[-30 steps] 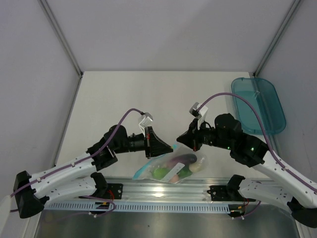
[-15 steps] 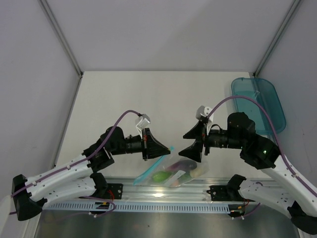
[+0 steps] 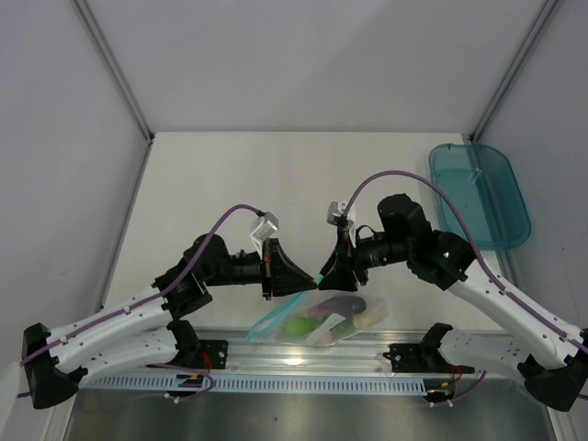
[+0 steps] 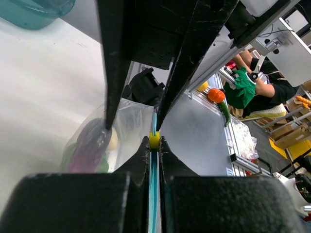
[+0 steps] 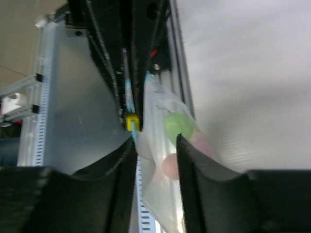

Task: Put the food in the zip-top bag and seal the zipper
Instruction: Adjust the zipper food storage bag at the center of the board.

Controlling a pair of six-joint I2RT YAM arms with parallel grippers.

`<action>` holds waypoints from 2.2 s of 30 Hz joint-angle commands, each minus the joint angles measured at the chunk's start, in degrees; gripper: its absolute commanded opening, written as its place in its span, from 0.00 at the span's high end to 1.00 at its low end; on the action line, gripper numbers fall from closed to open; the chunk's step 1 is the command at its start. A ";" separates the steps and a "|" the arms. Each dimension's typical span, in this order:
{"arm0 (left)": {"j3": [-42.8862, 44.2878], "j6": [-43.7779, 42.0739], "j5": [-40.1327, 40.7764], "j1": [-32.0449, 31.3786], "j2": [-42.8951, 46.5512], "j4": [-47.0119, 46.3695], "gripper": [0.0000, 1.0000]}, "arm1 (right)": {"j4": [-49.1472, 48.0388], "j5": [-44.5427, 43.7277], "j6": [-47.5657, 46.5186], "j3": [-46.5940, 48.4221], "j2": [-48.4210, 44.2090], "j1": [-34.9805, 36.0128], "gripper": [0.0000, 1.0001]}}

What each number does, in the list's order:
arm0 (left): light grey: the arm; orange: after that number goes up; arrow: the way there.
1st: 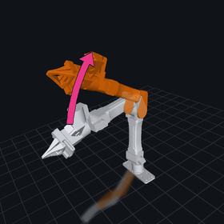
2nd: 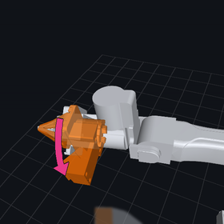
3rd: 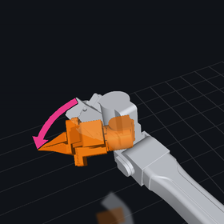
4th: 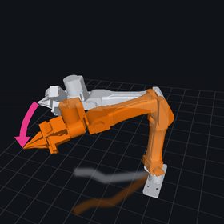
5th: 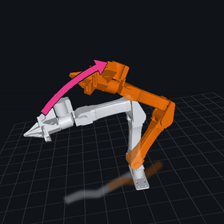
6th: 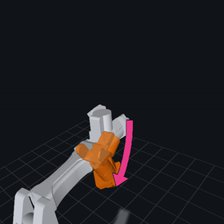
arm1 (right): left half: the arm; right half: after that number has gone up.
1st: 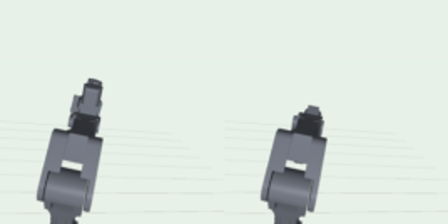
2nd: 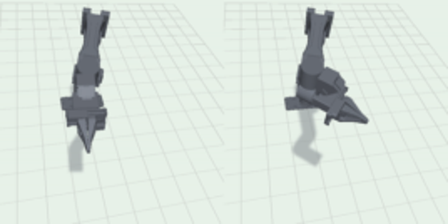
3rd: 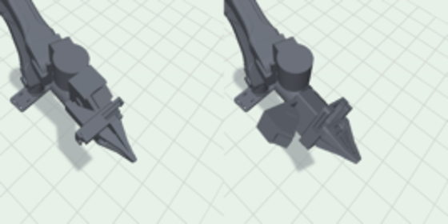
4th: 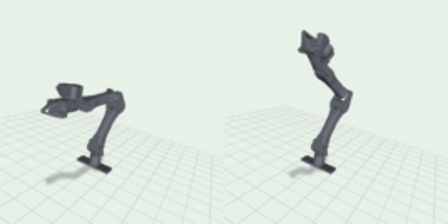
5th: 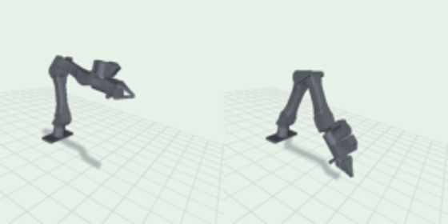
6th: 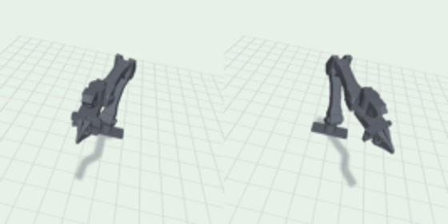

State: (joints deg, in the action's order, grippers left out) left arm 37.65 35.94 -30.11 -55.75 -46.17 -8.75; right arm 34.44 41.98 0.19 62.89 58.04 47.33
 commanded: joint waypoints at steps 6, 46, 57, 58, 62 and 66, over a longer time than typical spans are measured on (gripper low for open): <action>1.46 -0.87 -0.05 -0.24 -0.50 -1.53 0.96 | -10.35 9.17 5.35 -3.65 -1.70 0.39 1.00; -0.56 -4.04 5.85 -0.33 3.64 6.47 1.00 | -13.60 0.56 14.76 -3.31 -6.36 -3.03 0.75; -1.09 -3.86 5.23 -0.33 3.98 5.59 0.99 | -16.06 -0.32 15.81 -2.86 -4.34 -3.12 1.00; -1.17 -3.86 5.32 -0.33 4.16 5.68 1.00 | -16.15 -1.10 16.07 -2.78 -4.51 -3.12 1.00; -1.61 -3.60 5.94 -0.24 4.86 4.98 0.83 | -16.42 -1.72 16.78 -2.86 -5.22 -3.12 1.00; -1.18 -2.99 8.57 -0.24 6.09 3.84 0.45 | -17.12 -1.72 17.65 -3.83 -6.10 -3.12 1.00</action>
State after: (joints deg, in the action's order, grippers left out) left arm 34.61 32.88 -23.59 -55.96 -41.54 -1.83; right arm 20.60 40.91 16.86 57.56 53.69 44.29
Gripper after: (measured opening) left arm 0.526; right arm 0.004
